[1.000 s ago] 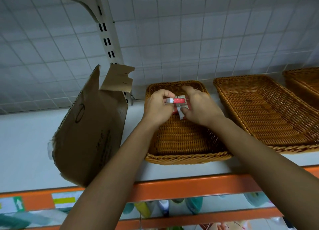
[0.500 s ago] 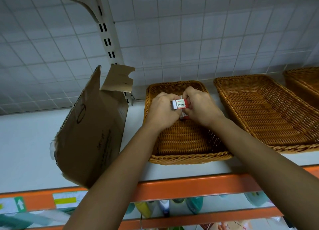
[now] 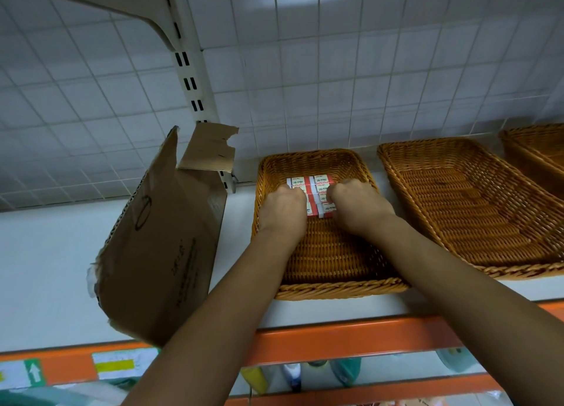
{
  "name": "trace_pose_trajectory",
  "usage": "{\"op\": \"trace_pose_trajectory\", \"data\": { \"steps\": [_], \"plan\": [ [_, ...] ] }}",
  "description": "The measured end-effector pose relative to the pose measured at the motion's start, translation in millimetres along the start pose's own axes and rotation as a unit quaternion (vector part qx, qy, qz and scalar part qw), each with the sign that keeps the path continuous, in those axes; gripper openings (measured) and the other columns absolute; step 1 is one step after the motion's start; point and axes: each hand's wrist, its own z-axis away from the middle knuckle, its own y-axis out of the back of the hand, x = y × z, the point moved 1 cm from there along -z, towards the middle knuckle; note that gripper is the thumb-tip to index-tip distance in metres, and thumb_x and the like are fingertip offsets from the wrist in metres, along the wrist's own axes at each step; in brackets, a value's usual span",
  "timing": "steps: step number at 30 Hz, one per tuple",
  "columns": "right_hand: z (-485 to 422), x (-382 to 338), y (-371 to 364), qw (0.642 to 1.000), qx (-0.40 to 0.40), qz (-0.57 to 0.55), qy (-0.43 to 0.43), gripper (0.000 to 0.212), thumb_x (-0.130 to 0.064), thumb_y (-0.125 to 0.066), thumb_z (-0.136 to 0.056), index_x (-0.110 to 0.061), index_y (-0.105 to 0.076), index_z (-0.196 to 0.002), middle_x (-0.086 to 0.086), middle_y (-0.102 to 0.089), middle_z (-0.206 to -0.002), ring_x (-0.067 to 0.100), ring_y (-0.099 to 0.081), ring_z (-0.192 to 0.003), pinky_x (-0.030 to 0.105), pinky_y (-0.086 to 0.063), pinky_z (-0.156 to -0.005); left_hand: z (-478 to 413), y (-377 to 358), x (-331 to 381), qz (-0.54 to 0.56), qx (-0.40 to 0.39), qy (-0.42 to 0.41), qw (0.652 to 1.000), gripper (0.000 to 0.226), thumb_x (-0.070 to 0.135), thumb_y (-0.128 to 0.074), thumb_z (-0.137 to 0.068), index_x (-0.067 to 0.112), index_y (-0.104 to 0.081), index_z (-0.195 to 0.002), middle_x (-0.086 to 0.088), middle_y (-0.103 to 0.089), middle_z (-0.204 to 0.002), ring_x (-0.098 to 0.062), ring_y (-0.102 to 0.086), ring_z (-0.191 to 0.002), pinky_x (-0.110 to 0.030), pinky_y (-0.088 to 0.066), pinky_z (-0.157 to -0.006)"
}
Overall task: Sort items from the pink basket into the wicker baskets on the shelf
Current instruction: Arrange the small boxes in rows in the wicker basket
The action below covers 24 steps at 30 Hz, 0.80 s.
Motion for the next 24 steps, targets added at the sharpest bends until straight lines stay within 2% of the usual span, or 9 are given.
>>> {"op": "trace_pose_trajectory", "data": {
  "steps": [4, 14, 24],
  "plan": [
    [-0.9, 0.3, -0.4, 1.000, -0.001, -0.005, 0.002, 0.032, -0.022, -0.054, -0.093, -0.009, -0.054, -0.122, 0.013, -0.055, -0.122, 0.028, -0.055, -0.109, 0.036, -0.049, -0.088, 0.2, 1.7, 3.0, 0.002, -0.022, 0.019, 1.000, 0.033, 0.014, -0.053, -0.094, 0.004, -0.054, -0.125, -0.016, -0.052, -0.122, -0.032, -0.054, -0.112, -0.034, -0.048, -0.087],
    [-0.8, 0.6, 0.8, 1.000, -0.001, -0.010, -0.002, 0.027, -0.020, -0.055, -0.093, -0.009, -0.054, -0.118, 0.013, -0.055, -0.119, 0.027, -0.055, -0.107, 0.034, -0.048, -0.086, -0.6, 1.5, 3.0, 0.038, -0.007, 0.060, 0.997, 0.036, 0.019, -0.057, -0.093, 0.008, -0.052, -0.127, -0.014, -0.056, -0.121, -0.028, -0.057, -0.110, -0.029, -0.049, -0.081],
    [0.0, 0.4, -0.3, 1.000, 0.010, -0.014, 0.002, 0.028, -0.022, -0.056, -0.093, -0.009, -0.055, -0.118, 0.012, -0.056, -0.120, 0.026, -0.056, -0.108, 0.033, -0.048, -0.086, -0.4, -1.2, 2.9, 0.028, -0.006, 0.052, 0.998, 0.032, 0.019, -0.054, -0.095, 0.008, -0.053, -0.125, -0.015, -0.055, -0.119, -0.028, -0.056, -0.109, -0.030, -0.049, -0.080]
  ]
}}
